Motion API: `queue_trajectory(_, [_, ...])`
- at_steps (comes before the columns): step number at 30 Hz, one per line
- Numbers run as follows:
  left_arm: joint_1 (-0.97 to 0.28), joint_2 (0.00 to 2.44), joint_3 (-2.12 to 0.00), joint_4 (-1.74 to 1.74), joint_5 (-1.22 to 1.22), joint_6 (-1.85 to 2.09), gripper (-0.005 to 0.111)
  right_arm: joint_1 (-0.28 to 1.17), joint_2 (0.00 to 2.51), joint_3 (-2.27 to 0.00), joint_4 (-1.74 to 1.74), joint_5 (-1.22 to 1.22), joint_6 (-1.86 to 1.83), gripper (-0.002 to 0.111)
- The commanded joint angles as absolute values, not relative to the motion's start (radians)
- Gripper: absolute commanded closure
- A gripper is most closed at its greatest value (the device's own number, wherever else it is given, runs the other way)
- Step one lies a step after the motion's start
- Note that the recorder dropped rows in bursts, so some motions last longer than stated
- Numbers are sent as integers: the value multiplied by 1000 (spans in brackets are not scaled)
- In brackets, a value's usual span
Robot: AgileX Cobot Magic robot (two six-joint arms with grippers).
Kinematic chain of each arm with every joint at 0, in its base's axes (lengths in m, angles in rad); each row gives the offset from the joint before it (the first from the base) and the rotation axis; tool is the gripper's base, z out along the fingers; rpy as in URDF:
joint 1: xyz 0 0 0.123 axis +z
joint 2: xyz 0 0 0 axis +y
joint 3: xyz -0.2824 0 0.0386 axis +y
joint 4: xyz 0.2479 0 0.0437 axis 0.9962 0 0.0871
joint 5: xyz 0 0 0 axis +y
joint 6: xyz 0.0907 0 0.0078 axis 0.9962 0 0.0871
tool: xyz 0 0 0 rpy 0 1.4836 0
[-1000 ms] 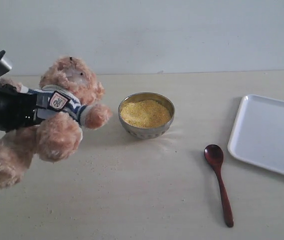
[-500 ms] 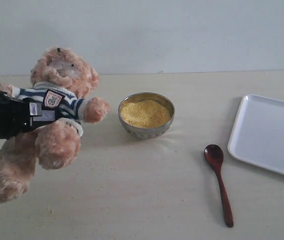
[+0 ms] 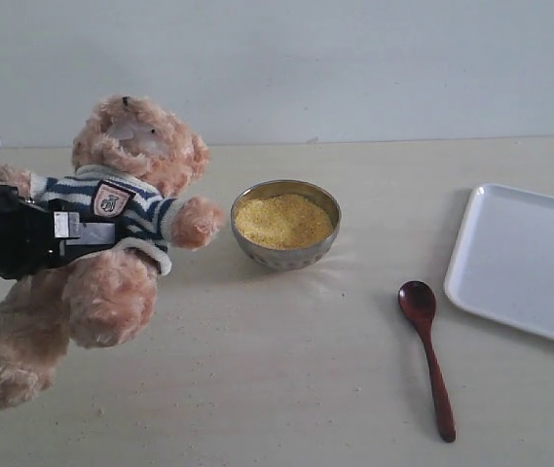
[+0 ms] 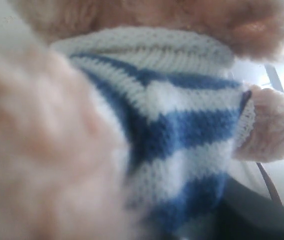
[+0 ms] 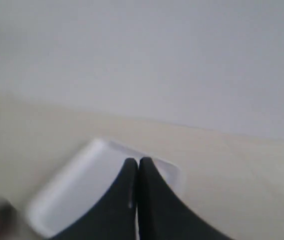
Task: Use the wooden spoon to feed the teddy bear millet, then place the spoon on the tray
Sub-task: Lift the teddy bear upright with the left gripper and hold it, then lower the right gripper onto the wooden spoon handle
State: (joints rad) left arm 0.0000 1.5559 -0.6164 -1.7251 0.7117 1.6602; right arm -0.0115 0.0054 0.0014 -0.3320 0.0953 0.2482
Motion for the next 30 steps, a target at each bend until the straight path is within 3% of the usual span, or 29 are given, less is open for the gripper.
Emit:
queue_trajectory(1, [2,1547,-615,-1744,722,1697,102,-9,0,0,-59,-80,621,108])
queue_trajectory(4, [2,1547,-615,-1744,722,1704,102,-9,0,0,-55,-145,697,108])
queue_trajectory(9, [2,1547,-615,-1744,722,1664,102,-9,30,-50,-67,-803,676,108])
queue_trajectory(11, [2,1547,-615,-1744,720,1623,102,-9,100,-173,-207,-767,702,108])
queue_trajectory(16, [2,1547,-615,-1744,648,1551,102,-9,421,-459,-1006,-391,718,108])
queue_trajectory(19, [2,1547,-615,-1744,604,1520,102,-9,661,-562,-1131,-228,669,108])
queue_trajectory(22, [2,1547,-615,-1744,595,1518,102,0,816,-668,-1021,-268,760,108])
queue_trajectory(25, [2,1547,-615,-1744,601,1518,102,0,944,-706,-987,-335,1158,108])
queue_trajectory(28, [2,1547,-615,-1744,601,1518,102,0,1097,-706,-1356,-466,1570,108])
queue_trajectory(30, [2,1547,-615,-1744,601,1518,102,17,1177,-683,-1504,-541,1660,109])
